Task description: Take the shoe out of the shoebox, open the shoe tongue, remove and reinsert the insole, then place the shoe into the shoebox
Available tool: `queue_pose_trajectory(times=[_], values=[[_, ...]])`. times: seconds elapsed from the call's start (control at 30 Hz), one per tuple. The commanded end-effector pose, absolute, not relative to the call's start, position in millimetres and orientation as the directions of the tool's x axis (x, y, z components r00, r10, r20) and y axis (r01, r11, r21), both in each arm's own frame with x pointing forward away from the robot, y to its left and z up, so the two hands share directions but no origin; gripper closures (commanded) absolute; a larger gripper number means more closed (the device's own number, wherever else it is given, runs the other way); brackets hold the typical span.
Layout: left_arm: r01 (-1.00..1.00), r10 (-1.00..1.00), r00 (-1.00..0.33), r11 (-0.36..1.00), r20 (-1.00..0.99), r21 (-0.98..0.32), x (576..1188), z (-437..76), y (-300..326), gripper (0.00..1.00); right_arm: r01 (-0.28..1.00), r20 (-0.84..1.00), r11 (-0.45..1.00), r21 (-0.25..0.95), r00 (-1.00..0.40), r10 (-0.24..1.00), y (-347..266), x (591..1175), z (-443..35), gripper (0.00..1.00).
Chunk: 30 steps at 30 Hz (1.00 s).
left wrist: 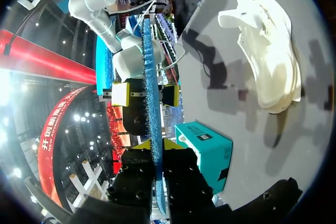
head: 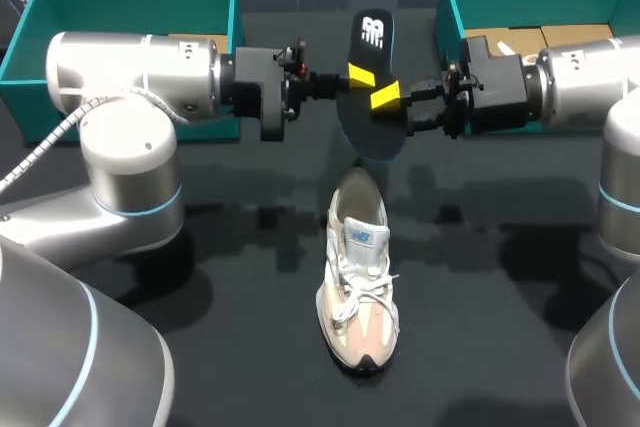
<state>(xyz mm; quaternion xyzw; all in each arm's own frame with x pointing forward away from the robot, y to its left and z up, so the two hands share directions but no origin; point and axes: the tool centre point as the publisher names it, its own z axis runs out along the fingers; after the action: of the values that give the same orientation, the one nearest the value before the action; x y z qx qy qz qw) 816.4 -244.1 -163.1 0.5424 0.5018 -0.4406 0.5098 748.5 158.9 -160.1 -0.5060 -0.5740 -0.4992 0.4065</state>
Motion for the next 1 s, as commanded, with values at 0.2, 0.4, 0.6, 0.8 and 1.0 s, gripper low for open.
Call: queue_pose_trajectory(times=[0.2, 0.4, 0.6, 0.8, 1.0], values=[[0.992, 0.091, 0.124, 0.025, -0.988, 0.127, 812.2, -163.3, -247.3, 1.00, 0.991, 0.976, 0.003, 0.132, -0.130, 0.174, 165.4, 753.0, -163.6, 0.57], [0.991, 0.090, 0.129, 0.024, -0.988, 0.131, 810.8, -163.5, -248.0, 1.00, 0.994, 0.980, -0.010, 0.107, -0.103, 0.170, 165.2, 753.5, -164.6, 0.63], [0.991, 0.092, 0.129, 0.025, -0.987, 0.132, 810.6, -164.6, -248.6, 1.00, 0.994, 0.980, -0.014, 0.110, -0.107, 0.165, 164.7, 753.7, -164.5, 0.70], [0.991, 0.095, 0.126, 0.024, -0.988, 0.128, 810.4, -167.2, -249.4, 1.00, 0.994, 0.981, -0.014, 0.112, -0.109, 0.161, 163.9, 755.7, -164.7, 0.80], [0.992, 0.099, 0.122, 0.019, -0.988, 0.125, 809.1, -169.5, -250.6, 1.00, 0.993, 0.981, -0.015, 0.115, -0.111, 0.157, 162.6, 758.0, -164.5, 1.00]])
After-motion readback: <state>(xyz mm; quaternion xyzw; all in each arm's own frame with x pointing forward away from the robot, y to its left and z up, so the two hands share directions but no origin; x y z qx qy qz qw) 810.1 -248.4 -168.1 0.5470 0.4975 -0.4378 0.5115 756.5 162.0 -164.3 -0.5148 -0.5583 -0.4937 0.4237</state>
